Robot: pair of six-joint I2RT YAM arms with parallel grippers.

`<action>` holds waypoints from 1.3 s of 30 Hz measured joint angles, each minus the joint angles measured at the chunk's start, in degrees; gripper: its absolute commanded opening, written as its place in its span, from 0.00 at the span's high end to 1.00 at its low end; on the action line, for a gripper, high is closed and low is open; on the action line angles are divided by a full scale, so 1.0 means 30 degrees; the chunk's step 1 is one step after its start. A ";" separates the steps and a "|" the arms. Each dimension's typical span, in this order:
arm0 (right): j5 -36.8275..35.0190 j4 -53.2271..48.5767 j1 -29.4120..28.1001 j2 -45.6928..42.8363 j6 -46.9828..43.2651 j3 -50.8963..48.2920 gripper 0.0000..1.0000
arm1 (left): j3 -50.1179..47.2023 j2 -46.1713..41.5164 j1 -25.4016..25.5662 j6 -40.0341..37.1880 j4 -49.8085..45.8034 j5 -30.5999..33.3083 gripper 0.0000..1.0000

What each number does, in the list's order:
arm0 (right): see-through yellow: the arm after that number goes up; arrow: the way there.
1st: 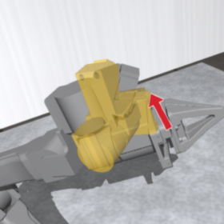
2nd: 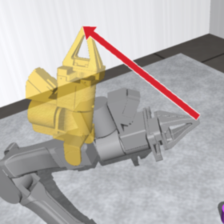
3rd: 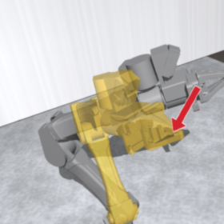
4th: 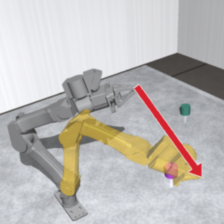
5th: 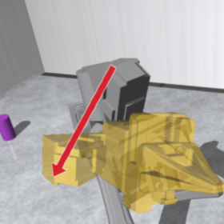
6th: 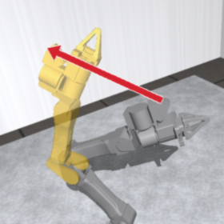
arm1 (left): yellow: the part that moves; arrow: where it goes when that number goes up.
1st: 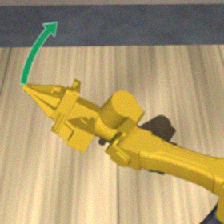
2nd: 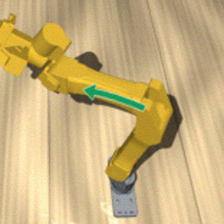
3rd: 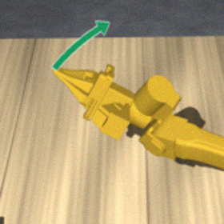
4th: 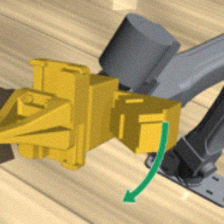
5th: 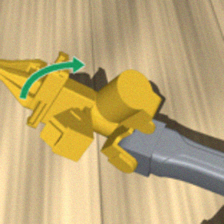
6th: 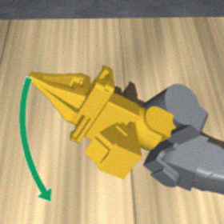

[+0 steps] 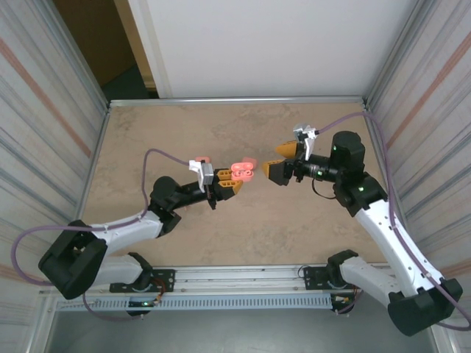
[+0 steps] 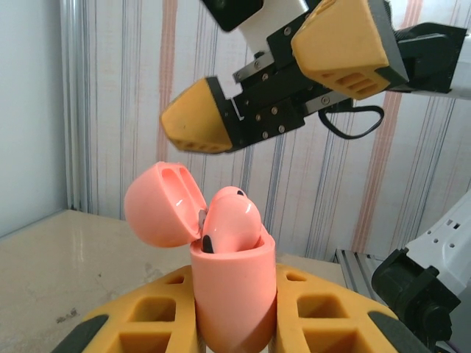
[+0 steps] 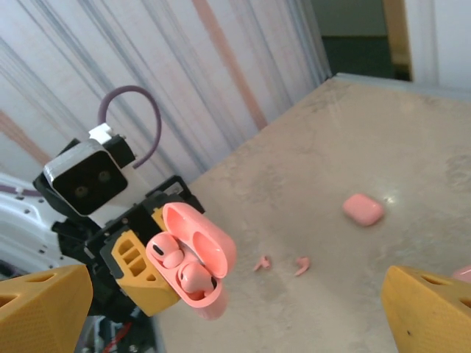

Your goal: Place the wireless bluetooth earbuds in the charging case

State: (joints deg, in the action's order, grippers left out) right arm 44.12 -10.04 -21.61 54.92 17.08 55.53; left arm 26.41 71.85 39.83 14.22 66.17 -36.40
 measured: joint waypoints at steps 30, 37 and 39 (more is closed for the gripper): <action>0.1872 0.1486 -0.2805 0.2667 0.1311 -0.0102 0.00 | 0.0197 0.0525 0.0000 0.0364 0.0627 -0.0073 1.00; 0.2259 0.1494 -0.3067 0.2688 0.1297 -0.0080 0.00 | 0.0197 0.0845 0.0000 0.0364 0.0765 -0.0073 1.00; 0.2331 0.1486 -0.3162 0.2688 0.1290 -0.0080 0.00 | 0.0197 0.0874 0.0000 0.0364 0.0801 -0.0073 1.00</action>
State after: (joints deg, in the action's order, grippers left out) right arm 51.11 -5.58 -31.09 62.98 20.95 55.29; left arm 27.00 74.48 39.83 15.31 68.58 -36.62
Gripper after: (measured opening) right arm 0.996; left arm 0.214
